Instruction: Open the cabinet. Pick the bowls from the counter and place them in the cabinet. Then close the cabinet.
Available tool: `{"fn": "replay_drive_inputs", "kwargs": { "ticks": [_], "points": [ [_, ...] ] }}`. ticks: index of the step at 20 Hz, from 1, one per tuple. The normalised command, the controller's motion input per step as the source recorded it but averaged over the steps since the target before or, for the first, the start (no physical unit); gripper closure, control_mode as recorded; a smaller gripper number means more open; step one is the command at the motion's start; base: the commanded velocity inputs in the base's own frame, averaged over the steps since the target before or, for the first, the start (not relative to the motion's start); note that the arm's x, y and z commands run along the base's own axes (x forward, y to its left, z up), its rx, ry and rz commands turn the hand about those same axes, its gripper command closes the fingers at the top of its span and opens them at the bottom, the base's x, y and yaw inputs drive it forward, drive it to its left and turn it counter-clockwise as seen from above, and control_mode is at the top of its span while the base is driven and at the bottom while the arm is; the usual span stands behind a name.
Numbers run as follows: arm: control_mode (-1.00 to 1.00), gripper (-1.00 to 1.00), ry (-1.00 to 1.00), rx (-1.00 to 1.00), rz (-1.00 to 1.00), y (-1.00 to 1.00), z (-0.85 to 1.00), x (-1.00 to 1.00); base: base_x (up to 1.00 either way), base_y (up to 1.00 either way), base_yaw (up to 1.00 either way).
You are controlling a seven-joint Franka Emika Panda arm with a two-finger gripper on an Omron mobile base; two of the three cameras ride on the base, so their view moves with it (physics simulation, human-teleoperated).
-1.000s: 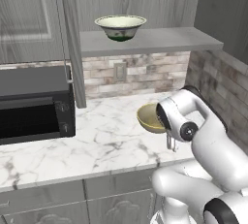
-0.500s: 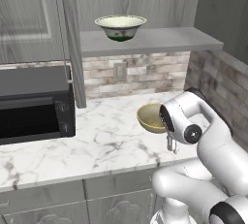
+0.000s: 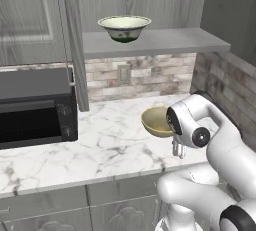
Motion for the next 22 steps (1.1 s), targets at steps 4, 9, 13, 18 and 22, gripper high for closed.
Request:
{"fn": "replay_drive_inputs", "kwargs": {
  "ticks": [4,9,13,18,22],
  "points": [
    [-1.00,-1.00,0.05,0.00,0.00,0.00,0.00,0.03,0.00,0.00,0.00],
    [-1.00,-1.00,0.05,0.00,0.00,0.00,0.00,0.17,0.00,0.00,0.00],
    [-1.00,-1.00,0.05,0.00,0.00,0.00,0.00,0.26,0.00,0.00,0.00],
    [-1.00,-1.00,0.04,0.00,0.00,0.00,0.00,0.18,0.00,0.00,0.00],
    [-1.00,-1.00,0.09,0.00,0.00,0.00,0.00,0.16,0.00,0.00,0.00]
  ]
}}
